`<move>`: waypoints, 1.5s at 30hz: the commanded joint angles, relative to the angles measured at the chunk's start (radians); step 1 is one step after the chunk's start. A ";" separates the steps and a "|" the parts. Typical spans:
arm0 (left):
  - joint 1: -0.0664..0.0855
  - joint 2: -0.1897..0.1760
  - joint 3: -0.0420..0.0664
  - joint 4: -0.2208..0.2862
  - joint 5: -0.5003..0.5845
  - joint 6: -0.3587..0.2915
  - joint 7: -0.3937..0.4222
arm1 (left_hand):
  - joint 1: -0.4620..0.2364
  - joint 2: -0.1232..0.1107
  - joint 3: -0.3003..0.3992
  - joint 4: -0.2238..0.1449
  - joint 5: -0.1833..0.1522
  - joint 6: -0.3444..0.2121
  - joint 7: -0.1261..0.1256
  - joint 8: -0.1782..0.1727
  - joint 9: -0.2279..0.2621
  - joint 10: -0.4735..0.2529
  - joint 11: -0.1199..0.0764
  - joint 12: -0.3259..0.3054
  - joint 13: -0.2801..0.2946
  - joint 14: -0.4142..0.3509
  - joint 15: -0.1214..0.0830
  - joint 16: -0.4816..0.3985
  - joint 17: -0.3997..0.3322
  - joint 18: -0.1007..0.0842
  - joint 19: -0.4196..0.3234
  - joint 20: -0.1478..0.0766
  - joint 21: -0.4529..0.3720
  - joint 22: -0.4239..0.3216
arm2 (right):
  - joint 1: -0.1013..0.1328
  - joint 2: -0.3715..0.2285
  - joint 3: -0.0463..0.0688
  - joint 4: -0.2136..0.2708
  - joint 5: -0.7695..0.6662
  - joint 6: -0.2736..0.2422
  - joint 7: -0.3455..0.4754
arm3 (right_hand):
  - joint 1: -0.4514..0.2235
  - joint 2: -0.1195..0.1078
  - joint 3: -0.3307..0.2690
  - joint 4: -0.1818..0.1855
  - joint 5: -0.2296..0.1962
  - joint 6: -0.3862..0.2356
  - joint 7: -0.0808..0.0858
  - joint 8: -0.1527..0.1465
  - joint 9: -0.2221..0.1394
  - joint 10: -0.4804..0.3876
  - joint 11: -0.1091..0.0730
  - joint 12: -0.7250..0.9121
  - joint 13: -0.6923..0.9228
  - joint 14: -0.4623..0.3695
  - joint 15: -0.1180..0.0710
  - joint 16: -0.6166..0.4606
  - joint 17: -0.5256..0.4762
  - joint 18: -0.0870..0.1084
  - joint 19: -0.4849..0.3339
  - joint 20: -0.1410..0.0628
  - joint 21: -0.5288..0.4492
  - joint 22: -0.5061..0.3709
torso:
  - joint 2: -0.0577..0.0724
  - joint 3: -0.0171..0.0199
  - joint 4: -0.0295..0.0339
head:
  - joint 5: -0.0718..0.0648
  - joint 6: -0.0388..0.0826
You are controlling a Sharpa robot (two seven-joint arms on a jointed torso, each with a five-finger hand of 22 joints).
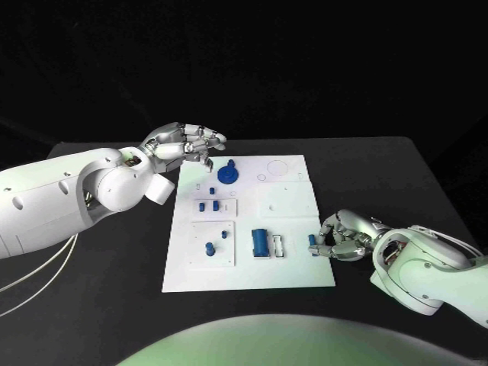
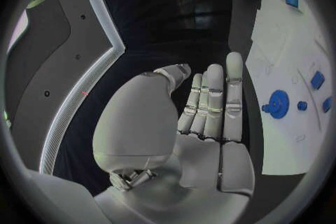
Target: Assemble the parts on the task board
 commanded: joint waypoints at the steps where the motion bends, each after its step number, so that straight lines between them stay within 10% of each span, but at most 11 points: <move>1: -0.001 0.001 0.000 0.001 -0.004 0.024 0.008 | -0.012 -0.002 0.004 -0.002 -0.003 -0.006 0.002 0.003 0.000 -0.009 0.000 0.001 0.001 -0.002 0.005 -0.004 0.001 0.014 -0.001 0.008 -0.006 -0.002 | -0.003 0.009 0.000 -0.004 -0.026 0.015 -0.022 | 0.003 0.008 -0.009 0.000 0.001 -0.009 0.001 -0.008 0.002 0.006 0.002 0.007 0.001 0.054 0.008 0.006 0.020 0.002 0.007 0.000 0.002 0.143 | -0.001 -0.0004 0.0002 | 0.001 0.000; 19: -0.003 -0.002 0.000 0.004 -0.004 0.045 0.015 | -0.012 -0.001 0.005 -0.005 -0.003 -0.006 0.002 0.005 0.001 -0.009 0.000 0.001 0.001 -0.004 0.005 -0.004 0.001 0.014 -0.002 0.008 -0.007 -0.002 | -0.018 0.071 0.000 -0.067 -0.106 0.067 -0.087 | 0.084 0.022 0.013 -0.030 0.003 0.001 -0.001 -0.017 0.010 0.012 0.000 0.016 0.012 0.056 0.007 0.017 0.038 0.000 0.013 0.001 0.012 0.151 | -0.002 -0.0010 -0.0006 | 0.006 0.000; 33: -0.003 -0.004 0.000 0.006 -0.005 0.053 0.011 | -0.011 0.000 0.006 -0.006 -0.003 -0.006 0.002 0.006 0.001 -0.009 0.000 0.001 0.002 -0.004 0.005 -0.004 0.001 0.014 -0.002 0.008 -0.008 -0.003 | -0.020 0.084 0.000 -0.063 -0.155 0.145 -0.117 | 0.188 0.000 0.193 -0.132 0.005 0.035 -0.006 -0.036 0.016 0.008 -0.006 0.012 0.016 0.056 0.002 0.017 0.047 -0.002 0.017 -0.004 0.015 0.159 | -0.001 -0.0015 -0.0006 | 0.005 0.000; 41: -0.003 -0.006 0.000 0.007 -0.007 0.055 0.008 | -0.011 0.000 0.006 -0.006 -0.003 -0.006 0.002 0.006 0.001 -0.009 0.000 0.001 0.002 -0.004 0.005 -0.004 0.001 0.014 -0.002 0.008 -0.008 -0.003 | -0.020 0.079 0.000 -0.044 -0.113 0.088 -0.114 | 0.160 0.004 0.217 -0.133 0.003 0.046 -0.011 -0.034 0.021 0.025 -0.009 0.032 0.033 0.063 0.000 0.032 0.070 -0.008 0.032 -0.005 0.046 0.174 | -0.001 -0.0010 -0.0019 | 0.006 0.000; 45: -0.003 -0.006 0.000 0.007 -0.007 0.055 0.007 | -0.011 0.000 0.006 -0.006 -0.003 -0.006 0.002 0.006 0.001 -0.009 0.000 0.001 0.002 -0.004 0.005 -0.004 0.001 0.014 -0.002 0.008 -0.008 -0.003 | -0.018 0.074 0.001 -0.023 -0.039 0.017 -0.078 | 0.115 0.042 0.250 -0.121 0.003 0.048 -0.020 -0.032 0.030 0.045 -0.017 0.056 0.053 0.069 -0.007 0.047 0.092 -0.014 0.044 -0.011 0.070 0.187 | -0.001 -0.0006 -0.0019 | 0.007 0.000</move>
